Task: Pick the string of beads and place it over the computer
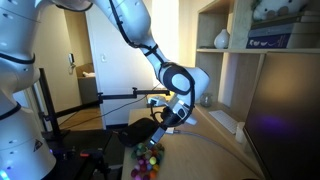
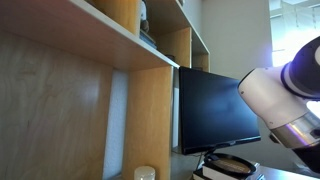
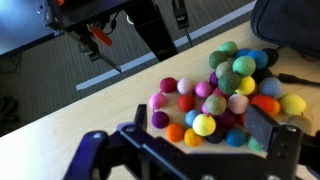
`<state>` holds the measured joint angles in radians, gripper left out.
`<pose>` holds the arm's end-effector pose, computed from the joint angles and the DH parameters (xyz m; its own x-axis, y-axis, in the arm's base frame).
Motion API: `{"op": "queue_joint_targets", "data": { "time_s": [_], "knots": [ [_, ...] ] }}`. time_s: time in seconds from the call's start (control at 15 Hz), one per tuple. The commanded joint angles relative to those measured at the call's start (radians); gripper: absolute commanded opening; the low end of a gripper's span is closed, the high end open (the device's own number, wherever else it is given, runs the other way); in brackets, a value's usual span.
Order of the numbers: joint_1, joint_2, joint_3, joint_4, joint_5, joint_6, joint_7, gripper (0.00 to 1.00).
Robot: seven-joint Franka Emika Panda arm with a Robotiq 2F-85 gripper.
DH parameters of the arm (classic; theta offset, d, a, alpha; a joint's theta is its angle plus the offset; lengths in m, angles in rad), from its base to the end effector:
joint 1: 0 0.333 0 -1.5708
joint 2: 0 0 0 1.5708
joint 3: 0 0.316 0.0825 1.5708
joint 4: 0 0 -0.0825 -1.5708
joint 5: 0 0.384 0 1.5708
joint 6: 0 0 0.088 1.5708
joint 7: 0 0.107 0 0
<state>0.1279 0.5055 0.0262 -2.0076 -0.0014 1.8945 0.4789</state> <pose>0.5211 0.0812 0.1693 0.7836 -0.3400 -0.5200 -0.2363 -0.9372 0.2566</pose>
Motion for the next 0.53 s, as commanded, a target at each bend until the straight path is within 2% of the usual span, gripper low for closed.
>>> {"op": "queue_joint_targets", "data": {
  "time_s": [0.0,0.2,0.47],
  "knots": [
    [0.029,0.031,-0.017,0.012,-0.034,0.099,-0.012,1.00],
    [0.039,0.063,-0.027,0.018,-0.064,0.155,-0.006,1.00],
    [0.046,0.111,-0.047,0.023,-0.083,0.146,0.013,1.00]
  ]
}}
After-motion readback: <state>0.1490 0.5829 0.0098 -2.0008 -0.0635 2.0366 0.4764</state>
